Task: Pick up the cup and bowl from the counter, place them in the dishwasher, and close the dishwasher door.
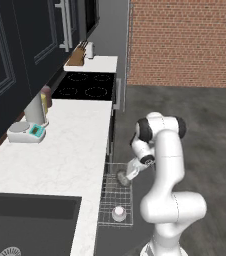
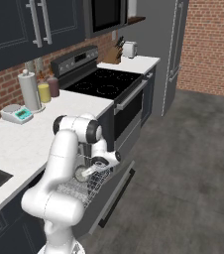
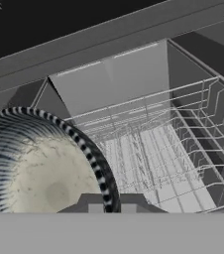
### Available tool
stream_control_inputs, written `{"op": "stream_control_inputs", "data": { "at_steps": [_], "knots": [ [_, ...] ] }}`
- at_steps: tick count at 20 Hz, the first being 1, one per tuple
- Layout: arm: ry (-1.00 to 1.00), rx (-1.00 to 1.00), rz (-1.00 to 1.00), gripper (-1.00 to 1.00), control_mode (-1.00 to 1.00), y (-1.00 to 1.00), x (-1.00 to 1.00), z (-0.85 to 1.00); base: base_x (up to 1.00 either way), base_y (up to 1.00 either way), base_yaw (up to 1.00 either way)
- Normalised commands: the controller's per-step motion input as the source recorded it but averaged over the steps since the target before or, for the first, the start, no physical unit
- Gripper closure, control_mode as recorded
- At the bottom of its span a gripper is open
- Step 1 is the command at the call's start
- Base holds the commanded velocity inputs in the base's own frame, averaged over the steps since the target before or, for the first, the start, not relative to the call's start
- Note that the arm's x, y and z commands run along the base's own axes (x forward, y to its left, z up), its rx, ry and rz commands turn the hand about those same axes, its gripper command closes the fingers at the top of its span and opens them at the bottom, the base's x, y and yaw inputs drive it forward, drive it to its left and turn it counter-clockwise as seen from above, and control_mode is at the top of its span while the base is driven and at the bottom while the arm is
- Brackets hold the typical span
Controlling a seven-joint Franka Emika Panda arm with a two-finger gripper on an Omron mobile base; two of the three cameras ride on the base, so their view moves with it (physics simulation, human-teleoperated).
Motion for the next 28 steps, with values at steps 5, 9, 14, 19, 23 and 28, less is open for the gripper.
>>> {"op": "stream_control_inputs", "data": {
  "at_steps": [5,9,14,19,23,28],
  "knots": [
    [0.00,0.00,0.00,1.00,-1.00,0.29,0.34,-0.37,0.00,0.00,0.00],
    [0.00,0.00,0.00,1.00,-1.00,0.28,0.08,-0.18,0.00,0.00,0.00],
    [0.00,0.00,0.00,1.00,-1.00,0.13,0.00,-0.15,0.00,0.00,0.00],
    [0.00,0.00,0.00,1.00,-1.00,0.16,0.00,-0.19,0.00,0.00,0.00],
    [0.00,0.00,0.00,1.00,-1.00,0.10,0.00,-0.11,0.00,0.00,0.00],
    [0.00,0.00,0.00,-1.00,-1.00,0.00,0.00,-0.02,0.00,0.00,0.00]
  ]
}}
